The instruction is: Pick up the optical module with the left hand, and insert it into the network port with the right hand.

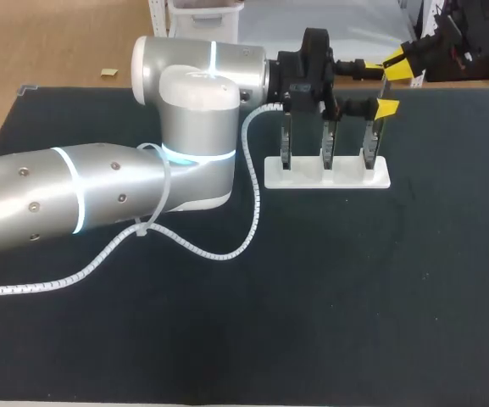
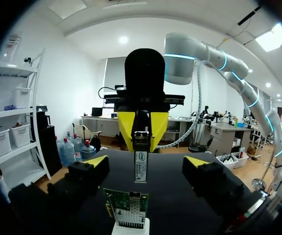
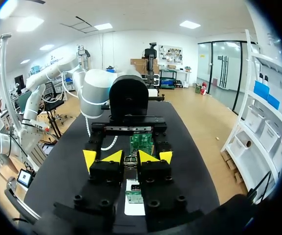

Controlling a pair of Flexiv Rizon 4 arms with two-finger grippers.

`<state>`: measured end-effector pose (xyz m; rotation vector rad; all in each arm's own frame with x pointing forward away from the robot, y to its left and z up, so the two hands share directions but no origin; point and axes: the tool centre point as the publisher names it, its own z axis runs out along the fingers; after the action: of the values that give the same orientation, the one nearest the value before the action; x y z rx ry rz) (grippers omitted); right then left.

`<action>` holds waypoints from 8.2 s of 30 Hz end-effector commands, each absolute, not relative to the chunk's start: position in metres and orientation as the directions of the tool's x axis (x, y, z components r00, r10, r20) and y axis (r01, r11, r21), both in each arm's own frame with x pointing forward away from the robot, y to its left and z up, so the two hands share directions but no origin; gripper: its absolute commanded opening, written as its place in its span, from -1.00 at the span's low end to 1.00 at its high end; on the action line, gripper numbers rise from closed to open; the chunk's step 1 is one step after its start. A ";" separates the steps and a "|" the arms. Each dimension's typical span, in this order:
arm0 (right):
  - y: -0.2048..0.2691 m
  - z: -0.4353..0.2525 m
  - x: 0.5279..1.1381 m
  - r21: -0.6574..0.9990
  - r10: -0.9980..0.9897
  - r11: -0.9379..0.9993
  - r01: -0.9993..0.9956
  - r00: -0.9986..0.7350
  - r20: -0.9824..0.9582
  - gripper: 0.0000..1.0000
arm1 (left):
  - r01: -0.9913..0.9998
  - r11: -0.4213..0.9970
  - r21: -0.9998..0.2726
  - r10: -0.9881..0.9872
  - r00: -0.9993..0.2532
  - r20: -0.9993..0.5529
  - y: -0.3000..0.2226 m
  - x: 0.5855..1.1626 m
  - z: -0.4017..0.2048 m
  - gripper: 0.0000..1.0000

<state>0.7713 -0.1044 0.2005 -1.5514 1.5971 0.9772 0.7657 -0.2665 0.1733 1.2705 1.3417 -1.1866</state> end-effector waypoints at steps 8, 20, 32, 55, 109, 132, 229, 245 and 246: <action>-0.105 0.200 0.773 0.047 -0.472 0.003 -0.999 -0.043 -0.880 -1.00 | 0.999 -0.036 -0.039 0.284 -0.027 -0.958 -0.257 0.766 0.181 1.00; -0.104 0.201 0.776 0.041 -0.475 -0.006 -0.999 -0.033 -0.879 -1.00 | 0.999 -0.029 -0.043 0.445 -0.025 -0.895 -0.252 0.759 0.161 1.00; -0.105 0.202 0.777 0.041 -0.476 -0.005 -0.999 -0.034 -0.879 -1.00 | 0.998 -0.040 -0.048 0.504 -0.022 -0.863 -0.249 0.755 0.150 1.00; -0.106 0.200 0.777 0.045 -0.478 -0.001 -0.999 -0.039 -0.878 -1.00 | 0.998 -0.016 -0.057 0.570 -0.038 -0.821 -0.239 0.752 0.134 1.00; -0.108 0.199 0.784 0.046 -0.477 -0.010 -0.999 -0.036 -0.878 -1.00 | 0.998 -0.023 -0.057 0.582 -0.033 -0.812 -0.243 0.757 0.130 1.00; -0.106 0.194 0.772 0.036 -0.498 -0.038 -0.999 -0.012 -0.867 -1.00 | 0.998 -0.023 -0.057 0.582 -0.033 -0.812 -0.243 0.757 0.130 1.00; -0.104 0.169 0.769 -0.028 -0.550 0.016 -0.999 0.014 -0.835 -1.00 | 0.998 -0.023 -0.057 0.582 -0.033 -0.812 -0.243 0.757 0.130 1.00; -0.105 0.171 0.770 -0.043 -0.536 0.036 -0.998 0.017 -0.844 -1.00 | 0.998 -0.023 -0.057 0.582 -0.033 -0.812 -0.243 0.757 0.130 1.00; -0.105 0.171 0.770 -0.043 -0.536 0.036 -0.998 0.017 -0.844 -1.00 | 0.998 -0.023 -0.057 0.582 -0.033 -0.812 -0.243 0.757 0.130 1.00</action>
<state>0.7723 -0.1055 0.1712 -1.5899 1.6066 0.8326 0.7527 -0.2411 0.1291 1.6522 1.6685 -0.9114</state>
